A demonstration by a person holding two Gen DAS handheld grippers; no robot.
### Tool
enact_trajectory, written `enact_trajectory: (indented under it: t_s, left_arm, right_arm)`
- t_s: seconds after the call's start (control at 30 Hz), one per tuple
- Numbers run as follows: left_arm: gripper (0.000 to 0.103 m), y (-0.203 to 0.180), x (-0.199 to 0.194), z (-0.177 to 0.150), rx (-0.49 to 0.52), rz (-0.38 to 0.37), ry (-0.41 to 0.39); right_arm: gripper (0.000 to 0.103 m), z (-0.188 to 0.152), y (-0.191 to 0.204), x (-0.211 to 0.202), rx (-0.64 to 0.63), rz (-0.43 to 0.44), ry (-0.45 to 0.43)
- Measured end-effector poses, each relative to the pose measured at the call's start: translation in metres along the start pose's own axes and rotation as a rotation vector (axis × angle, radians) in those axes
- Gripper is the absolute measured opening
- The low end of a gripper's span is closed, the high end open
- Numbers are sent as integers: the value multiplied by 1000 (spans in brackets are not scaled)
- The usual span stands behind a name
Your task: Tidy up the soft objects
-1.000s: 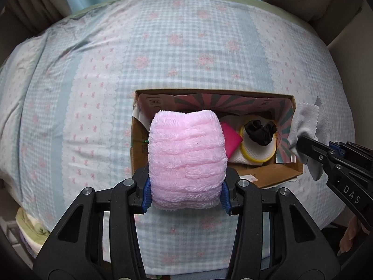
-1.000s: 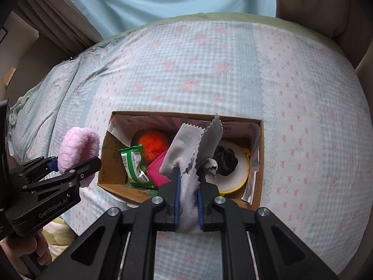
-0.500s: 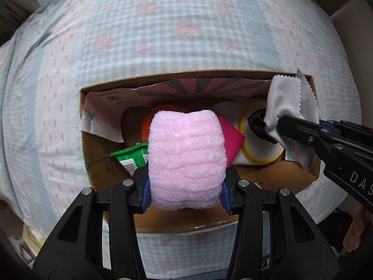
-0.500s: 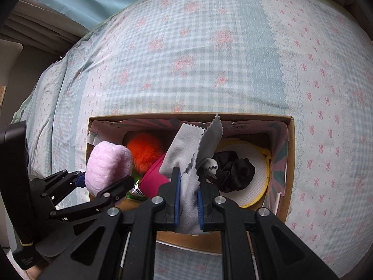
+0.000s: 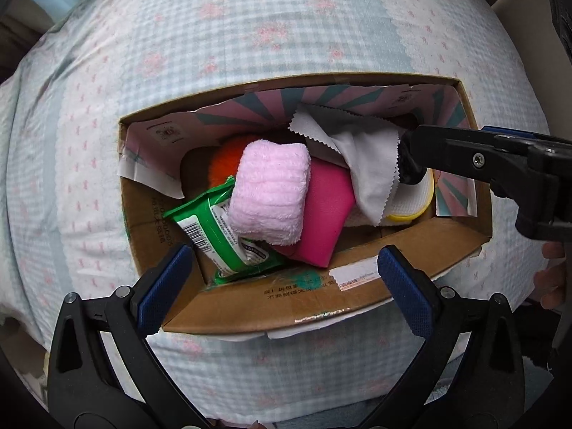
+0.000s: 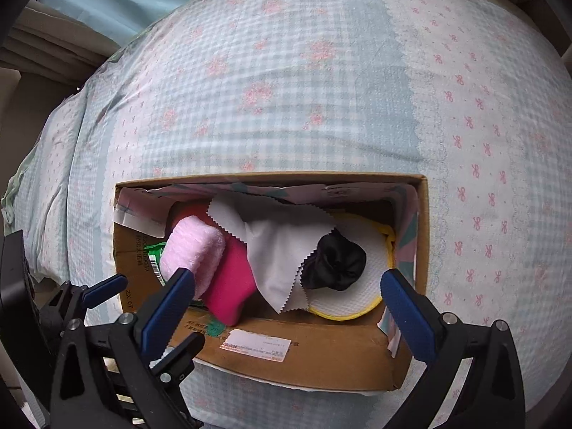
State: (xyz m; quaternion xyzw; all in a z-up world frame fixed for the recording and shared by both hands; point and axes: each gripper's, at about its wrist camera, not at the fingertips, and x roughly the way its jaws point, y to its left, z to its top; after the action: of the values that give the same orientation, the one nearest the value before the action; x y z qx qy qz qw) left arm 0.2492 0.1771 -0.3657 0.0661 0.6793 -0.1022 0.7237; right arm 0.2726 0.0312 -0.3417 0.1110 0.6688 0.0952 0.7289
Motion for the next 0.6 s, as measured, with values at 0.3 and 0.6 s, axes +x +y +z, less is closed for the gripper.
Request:
enact_trajectory:
  t_s: [0.3, 0.6]
  left_arm:
    - [103, -9, -50, -21, -28, 3, -88]
    - [103, -20, -151, -60, -105, -12, -301]
  right_arm:
    - [103, -25, 0, -53, -1, -6, -89]
    - [103, -73, -4, -162, -52, -30, -259]
